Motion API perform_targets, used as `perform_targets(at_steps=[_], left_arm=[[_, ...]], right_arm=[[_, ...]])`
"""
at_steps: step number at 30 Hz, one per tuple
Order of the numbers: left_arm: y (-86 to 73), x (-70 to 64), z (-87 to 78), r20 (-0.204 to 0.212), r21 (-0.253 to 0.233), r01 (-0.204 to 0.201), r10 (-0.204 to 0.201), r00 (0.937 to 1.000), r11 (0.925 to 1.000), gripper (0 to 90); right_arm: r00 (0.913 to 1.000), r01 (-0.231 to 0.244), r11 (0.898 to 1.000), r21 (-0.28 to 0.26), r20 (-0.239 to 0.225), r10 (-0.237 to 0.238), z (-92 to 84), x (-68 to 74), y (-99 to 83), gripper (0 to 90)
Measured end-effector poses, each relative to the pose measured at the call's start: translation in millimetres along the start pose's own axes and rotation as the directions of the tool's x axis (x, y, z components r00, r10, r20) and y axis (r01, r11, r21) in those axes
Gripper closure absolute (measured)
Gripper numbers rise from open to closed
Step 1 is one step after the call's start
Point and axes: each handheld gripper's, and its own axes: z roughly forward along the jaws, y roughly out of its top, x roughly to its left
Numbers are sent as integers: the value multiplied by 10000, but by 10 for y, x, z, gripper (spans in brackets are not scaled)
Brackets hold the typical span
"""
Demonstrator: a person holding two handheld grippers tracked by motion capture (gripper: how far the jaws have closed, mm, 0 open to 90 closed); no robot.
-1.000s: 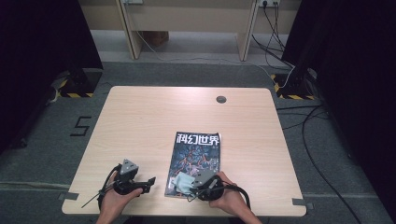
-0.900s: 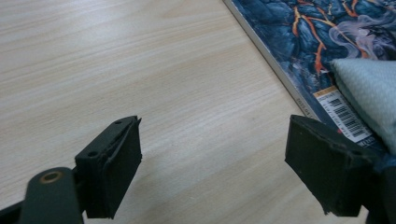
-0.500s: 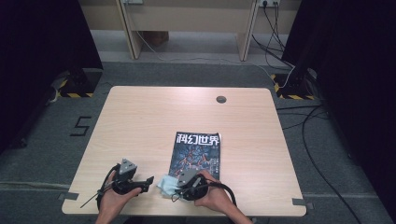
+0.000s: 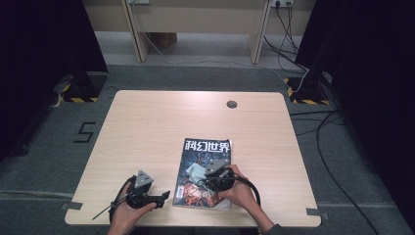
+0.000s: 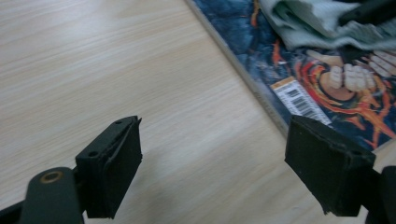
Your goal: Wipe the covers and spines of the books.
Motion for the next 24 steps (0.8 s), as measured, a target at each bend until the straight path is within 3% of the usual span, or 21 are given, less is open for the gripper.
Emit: perform_targets(at_steps=[3, 9, 18, 19, 24], left_arm=[[8, -105, 32, 333, -57, -69, 71, 9994, 10000, 196], [20, -250, 114, 535, 75, -537, 532, 9971, 9985, 239], [6, -290, 127, 627, 120, -925, 916, 9938, 9956, 302], [1, -299, 124, 621, 72, -992, 986, 9932, 9950, 317], [-3, -313, 118, 587, 37, -1072, 1068, 9925, 9942, 336]], right_arm=[[9990, -286, 9996, 64, 339, 284, -38, -98, -58, 755], [9935, -771, 9970, 121, 845, 758, -97, -276, -151, 756], [9802, -1401, 9901, 7, 1416, 1386, -76, -537, -184, 756], [9756, -1461, 9892, -54, 1651, 1450, -50, -640, -172, 755], [9648, -1762, 9843, -137, 1961, 1754, -2, -782, -147, 756]])
